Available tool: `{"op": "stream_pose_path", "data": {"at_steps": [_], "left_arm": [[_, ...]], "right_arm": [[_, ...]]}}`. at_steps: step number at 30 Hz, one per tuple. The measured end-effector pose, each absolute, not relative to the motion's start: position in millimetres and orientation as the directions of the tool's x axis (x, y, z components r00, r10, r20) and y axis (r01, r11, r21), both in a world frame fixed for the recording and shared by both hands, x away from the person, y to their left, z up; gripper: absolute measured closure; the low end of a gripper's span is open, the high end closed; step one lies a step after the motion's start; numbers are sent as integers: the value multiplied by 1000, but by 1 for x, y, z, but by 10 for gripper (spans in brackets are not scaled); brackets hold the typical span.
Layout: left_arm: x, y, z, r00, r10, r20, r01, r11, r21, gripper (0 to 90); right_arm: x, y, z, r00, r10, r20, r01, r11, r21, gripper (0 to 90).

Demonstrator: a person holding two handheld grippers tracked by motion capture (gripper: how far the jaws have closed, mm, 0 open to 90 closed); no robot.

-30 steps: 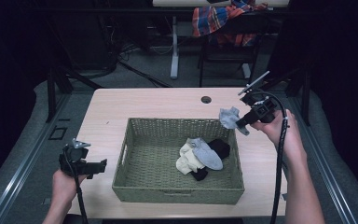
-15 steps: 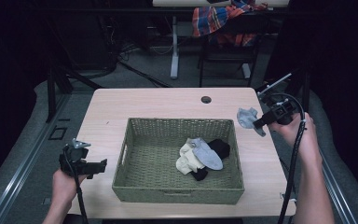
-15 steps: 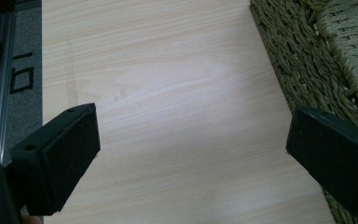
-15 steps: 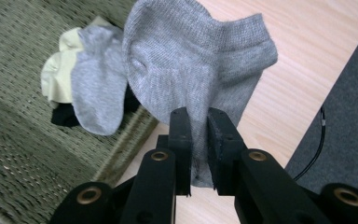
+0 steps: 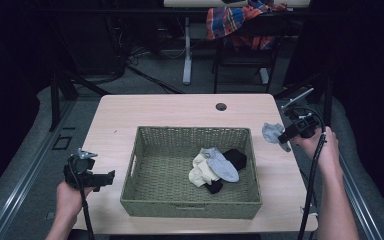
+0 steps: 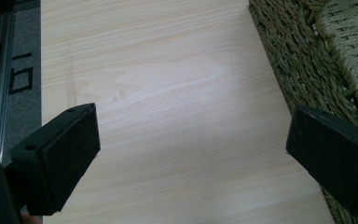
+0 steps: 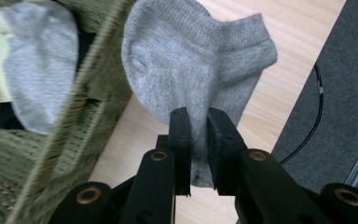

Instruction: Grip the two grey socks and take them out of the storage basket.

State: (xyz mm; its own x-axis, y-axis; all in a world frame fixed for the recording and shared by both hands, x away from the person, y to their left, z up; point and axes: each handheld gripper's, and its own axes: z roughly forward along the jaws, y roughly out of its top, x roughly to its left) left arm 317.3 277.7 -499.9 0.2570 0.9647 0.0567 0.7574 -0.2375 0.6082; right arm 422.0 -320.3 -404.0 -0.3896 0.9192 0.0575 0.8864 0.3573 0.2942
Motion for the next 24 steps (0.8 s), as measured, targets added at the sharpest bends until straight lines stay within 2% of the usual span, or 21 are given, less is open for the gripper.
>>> {"op": "stream_pose_path", "data": {"at_steps": [12,21,24], "left_arm": [[317,278,-499,257,965,58,756,-238,610,30],[317,278,-499,255,965,57,756,-236,611,30],[317,278,-499,254,966,56,755,-234,612,30]], "right_arm": [[439,-318,-461,-352,933,71,921,332,203,812],[443,-318,-482,-353,933,74,925,336,180,809],[446,-319,-495,-358,930,83,928,345,138,808]]}}
